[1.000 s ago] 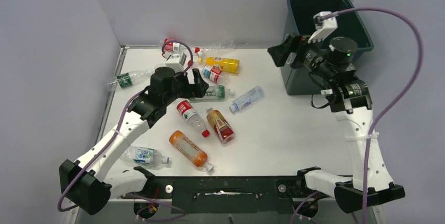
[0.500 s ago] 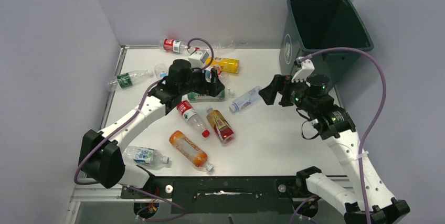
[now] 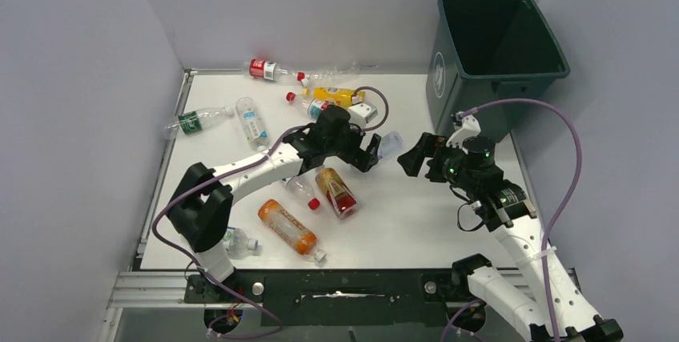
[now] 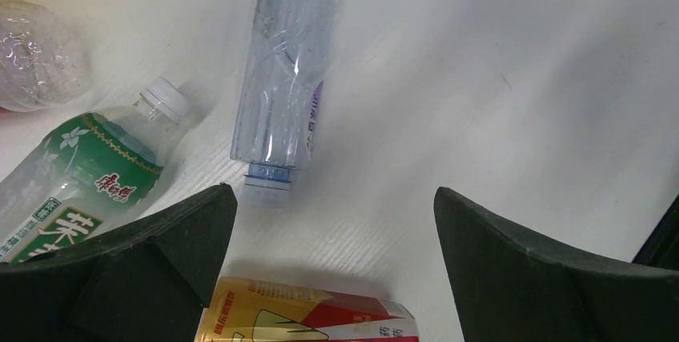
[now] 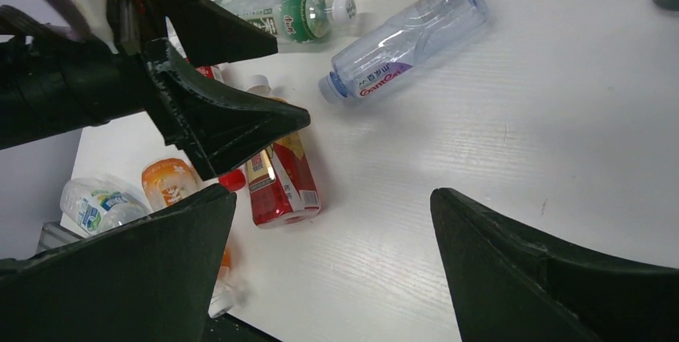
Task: Put the plastic bottles in the bin
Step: Pick up the plastic bottle at the center of the board.
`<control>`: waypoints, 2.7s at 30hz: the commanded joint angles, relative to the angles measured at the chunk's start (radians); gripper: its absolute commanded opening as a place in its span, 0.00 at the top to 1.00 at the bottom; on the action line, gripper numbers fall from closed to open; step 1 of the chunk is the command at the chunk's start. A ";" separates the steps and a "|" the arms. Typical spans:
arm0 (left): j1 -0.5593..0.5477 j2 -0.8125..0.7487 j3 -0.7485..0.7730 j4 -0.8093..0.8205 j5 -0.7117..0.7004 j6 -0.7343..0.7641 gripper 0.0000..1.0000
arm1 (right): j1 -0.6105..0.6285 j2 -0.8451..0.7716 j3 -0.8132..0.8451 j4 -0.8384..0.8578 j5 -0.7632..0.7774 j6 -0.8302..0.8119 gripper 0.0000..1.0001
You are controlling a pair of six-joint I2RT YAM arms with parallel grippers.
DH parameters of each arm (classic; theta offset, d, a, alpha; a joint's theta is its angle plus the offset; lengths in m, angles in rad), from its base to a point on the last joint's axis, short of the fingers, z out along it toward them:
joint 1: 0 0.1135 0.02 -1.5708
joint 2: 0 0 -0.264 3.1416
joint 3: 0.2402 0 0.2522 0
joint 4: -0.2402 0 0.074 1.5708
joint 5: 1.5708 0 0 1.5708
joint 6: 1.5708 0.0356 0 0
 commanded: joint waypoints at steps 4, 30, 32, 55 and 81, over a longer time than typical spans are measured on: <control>0.000 0.070 0.069 0.043 -0.055 0.106 0.02 | -0.002 -0.081 -0.043 0.045 0.024 0.041 0.01; -0.002 0.274 0.160 0.084 -0.047 0.183 0.24 | -0.004 -0.102 -0.094 0.049 0.037 0.035 0.01; -0.002 0.288 0.172 0.082 -0.051 0.191 0.24 | -0.004 -0.097 -0.087 0.045 0.038 0.029 0.01; -0.002 0.377 0.229 0.041 -0.053 0.218 0.38 | -0.006 -0.079 -0.102 0.055 0.040 0.012 0.01; -0.002 0.018 0.047 -0.019 -0.026 0.064 0.62 | -0.011 -0.139 -0.158 0.071 0.018 0.060 0.02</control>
